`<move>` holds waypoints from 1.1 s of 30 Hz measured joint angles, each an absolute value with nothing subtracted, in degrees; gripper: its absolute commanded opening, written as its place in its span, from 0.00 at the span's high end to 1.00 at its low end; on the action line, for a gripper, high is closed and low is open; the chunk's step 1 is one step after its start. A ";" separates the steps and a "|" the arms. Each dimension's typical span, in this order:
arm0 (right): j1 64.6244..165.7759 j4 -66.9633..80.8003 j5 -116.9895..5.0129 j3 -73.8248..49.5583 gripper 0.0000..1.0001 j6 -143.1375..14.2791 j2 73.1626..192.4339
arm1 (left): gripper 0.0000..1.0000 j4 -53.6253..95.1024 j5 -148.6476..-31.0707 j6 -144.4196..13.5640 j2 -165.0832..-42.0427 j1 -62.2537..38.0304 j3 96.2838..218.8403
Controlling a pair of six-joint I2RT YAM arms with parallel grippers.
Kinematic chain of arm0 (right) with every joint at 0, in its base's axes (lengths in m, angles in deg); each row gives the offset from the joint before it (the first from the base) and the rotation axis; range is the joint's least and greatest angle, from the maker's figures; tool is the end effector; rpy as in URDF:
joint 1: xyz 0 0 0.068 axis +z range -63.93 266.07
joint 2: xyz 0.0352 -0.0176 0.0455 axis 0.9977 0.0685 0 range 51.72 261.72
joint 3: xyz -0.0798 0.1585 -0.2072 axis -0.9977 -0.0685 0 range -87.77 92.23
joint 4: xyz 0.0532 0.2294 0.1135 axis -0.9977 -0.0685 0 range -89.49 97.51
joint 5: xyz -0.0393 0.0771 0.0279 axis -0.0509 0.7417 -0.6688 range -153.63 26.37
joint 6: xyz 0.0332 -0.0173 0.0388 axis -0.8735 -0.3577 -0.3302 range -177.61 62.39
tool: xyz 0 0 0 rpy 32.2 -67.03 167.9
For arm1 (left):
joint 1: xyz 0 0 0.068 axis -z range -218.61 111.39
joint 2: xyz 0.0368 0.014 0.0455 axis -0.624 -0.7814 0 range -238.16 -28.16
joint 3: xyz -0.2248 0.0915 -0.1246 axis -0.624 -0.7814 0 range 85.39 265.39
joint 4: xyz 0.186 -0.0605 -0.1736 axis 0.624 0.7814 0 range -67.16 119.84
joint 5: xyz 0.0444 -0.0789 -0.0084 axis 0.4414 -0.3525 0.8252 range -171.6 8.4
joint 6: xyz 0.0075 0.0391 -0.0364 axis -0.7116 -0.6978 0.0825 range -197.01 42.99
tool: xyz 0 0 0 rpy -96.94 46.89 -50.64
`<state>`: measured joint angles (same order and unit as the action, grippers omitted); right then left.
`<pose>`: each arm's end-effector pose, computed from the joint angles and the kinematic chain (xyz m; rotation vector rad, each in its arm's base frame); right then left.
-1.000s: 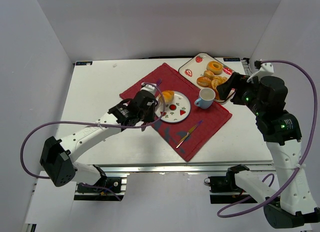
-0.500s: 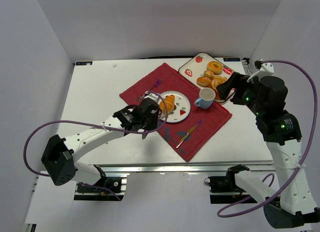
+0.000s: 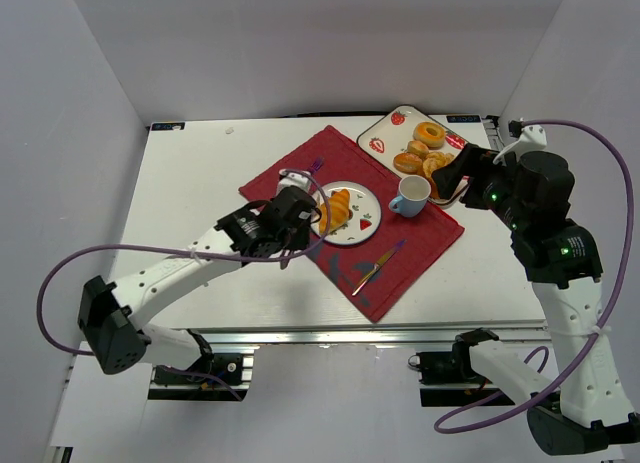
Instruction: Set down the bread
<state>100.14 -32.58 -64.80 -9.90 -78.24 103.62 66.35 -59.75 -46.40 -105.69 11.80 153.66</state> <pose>0.1528 0.0376 0.4558 0.1197 1.8326 0.4090 0.1881 -0.2068 0.3058 0.2595 2.3957 -0.1732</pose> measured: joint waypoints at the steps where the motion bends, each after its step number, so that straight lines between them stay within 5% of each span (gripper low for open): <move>1: 100.14 -32.56 -64.73 -9.90 0.11 -78.24 103.68 | 0.50 66.94 -58.13 -45.33 -104.80 11.82 154.19; 10: 100.90 -29.87 -62.74 -9.75 0.11 -78.48 107.90 | 0.52 77.21 -39.88 -23.05 -94.68 11.32 147.06; 20: 101.21 -28.34 -60.51 -9.22 0.11 -79.44 114.33 | 0.63 75.03 -38.57 -5.04 -119.03 7.41 139.13; 23: 101.25 -28.34 -60.41 -9.22 0.11 -79.50 114.06 | 0.52 72.38 -39.42 -3.01 -123.33 4.61 139.08; 30: 101.49 -28.41 -60.43 -9.22 0.11 -79.48 113.80 | 0.06 67.11 -40.52 0.60 -123.94 2.38 137.62; 33: 101.56 -28.41 -60.41 -9.22 0.11 -79.48 113.54 | 0.02 66.87 -41.81 1.97 -122.72 2.34 137.05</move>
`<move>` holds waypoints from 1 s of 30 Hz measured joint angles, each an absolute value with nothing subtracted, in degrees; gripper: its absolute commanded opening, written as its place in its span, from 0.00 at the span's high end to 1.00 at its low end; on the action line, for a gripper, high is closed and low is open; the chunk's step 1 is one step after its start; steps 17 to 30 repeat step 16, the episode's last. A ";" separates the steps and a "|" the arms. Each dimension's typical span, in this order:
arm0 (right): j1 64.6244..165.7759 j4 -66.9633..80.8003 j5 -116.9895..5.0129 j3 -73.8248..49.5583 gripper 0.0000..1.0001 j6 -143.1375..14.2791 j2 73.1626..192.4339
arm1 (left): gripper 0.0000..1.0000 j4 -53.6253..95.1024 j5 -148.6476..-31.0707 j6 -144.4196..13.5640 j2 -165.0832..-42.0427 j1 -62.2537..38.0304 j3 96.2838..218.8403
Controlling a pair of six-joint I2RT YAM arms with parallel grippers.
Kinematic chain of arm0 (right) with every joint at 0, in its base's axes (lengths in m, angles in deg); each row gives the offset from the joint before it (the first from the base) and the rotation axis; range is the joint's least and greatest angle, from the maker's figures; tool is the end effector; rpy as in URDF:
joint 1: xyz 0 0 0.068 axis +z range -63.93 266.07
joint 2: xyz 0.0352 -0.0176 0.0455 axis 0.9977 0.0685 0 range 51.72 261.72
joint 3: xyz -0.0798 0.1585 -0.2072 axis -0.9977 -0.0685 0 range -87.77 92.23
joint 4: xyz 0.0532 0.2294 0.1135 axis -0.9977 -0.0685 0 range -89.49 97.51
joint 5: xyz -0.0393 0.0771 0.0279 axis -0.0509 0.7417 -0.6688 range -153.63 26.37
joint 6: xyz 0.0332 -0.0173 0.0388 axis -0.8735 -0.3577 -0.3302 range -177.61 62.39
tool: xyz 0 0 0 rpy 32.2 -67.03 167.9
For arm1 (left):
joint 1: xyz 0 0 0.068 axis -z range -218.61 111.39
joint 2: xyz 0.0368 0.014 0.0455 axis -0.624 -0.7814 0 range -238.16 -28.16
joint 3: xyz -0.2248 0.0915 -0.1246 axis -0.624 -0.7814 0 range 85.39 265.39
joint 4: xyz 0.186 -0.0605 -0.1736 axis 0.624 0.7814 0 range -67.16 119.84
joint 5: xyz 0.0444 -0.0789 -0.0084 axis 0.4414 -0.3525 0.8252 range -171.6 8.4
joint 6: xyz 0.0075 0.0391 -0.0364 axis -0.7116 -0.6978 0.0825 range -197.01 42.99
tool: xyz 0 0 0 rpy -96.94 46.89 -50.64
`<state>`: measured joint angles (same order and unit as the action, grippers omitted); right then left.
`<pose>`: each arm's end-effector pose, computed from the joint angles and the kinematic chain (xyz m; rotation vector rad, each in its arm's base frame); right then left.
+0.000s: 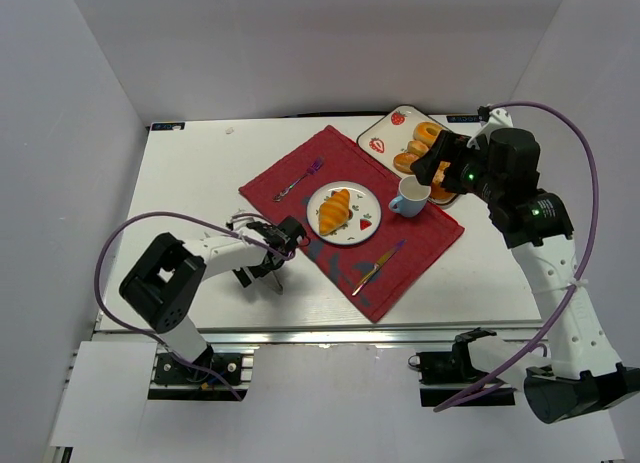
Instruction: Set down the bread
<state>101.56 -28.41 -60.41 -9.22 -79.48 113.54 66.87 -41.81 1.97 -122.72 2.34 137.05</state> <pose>0.2077 0.0597 0.4382 0.0691 1.9350 0.4922 0.2164 -0.1577 0.1525 -0.8328 2.3430 0.3927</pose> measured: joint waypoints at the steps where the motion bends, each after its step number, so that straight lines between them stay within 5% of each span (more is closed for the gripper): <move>1: 101.58 -28.41 -60.38 -9.22 0.11 -79.50 113.41 | 0.02 67.46 -42.57 2.15 -122.20 2.38 137.10; 6: 101.65 -28.04 -58.83 -10.51 0.11 -79.50 112.29 | 0.02 76.23 -44.15 4.40 -112.30 3.26 140.51; 16: 101.86 -29.70 -56.58 -18.71 0.11 -78.74 110.74 | 0.02 74.17 -27.25 1.82 -69.15 7.21 145.88; 30: 101.86 -29.70 -56.58 -18.71 0.11 -78.74 110.74 | 0.02 74.17 -27.25 1.82 -69.15 7.21 145.88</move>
